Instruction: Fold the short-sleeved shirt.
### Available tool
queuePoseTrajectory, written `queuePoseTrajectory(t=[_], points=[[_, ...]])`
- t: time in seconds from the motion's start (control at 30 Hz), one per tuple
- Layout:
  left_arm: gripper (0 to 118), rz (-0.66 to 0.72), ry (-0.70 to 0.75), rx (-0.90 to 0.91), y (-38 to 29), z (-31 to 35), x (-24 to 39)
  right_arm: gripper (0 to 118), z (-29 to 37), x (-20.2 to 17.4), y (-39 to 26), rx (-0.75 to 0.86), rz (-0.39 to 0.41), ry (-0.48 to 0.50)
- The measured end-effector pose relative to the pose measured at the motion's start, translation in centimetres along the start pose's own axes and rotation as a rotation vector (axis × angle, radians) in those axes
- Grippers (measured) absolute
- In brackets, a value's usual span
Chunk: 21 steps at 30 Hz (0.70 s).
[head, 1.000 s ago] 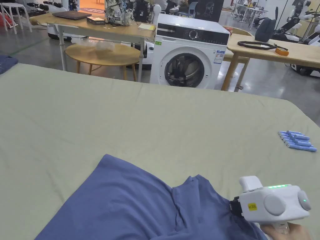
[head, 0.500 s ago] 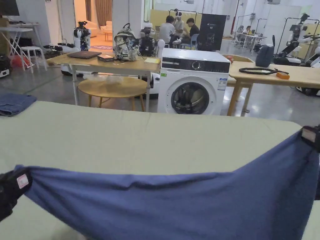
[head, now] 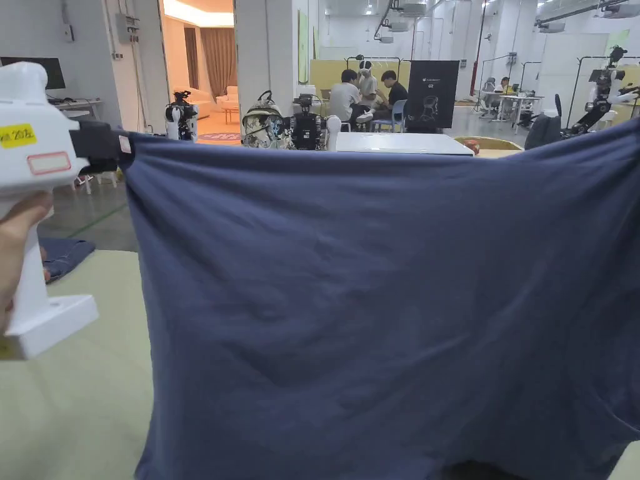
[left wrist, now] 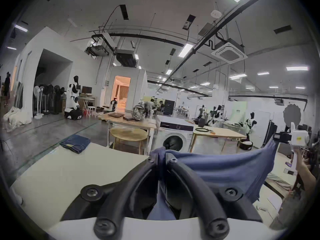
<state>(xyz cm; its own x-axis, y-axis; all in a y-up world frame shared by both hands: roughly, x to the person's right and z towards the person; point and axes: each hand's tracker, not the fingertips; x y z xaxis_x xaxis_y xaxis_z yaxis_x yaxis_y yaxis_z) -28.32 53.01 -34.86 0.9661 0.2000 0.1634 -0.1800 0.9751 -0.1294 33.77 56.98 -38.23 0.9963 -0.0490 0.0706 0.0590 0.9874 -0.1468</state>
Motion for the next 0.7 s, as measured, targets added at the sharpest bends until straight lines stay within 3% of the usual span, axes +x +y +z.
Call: queuePoseTrajectory(t=[0.13,0.43,0.7], points=[[1,-0.046,0.045,0.007,2.8,-2.3,0.7,0,-2.1,-2.3,2.9,0.009,0.042,-0.040],[1,-0.095,0.100,0.028,6.9,-5.8,-0.4,0,-5.0,-4.5,7.7,0.066,0.016,-0.043],[1,-0.095,0.111,-0.049,1.0,-7.5,-1.0,0,-7.4,-4.9,3.0,-0.004,0.013,-0.020]])
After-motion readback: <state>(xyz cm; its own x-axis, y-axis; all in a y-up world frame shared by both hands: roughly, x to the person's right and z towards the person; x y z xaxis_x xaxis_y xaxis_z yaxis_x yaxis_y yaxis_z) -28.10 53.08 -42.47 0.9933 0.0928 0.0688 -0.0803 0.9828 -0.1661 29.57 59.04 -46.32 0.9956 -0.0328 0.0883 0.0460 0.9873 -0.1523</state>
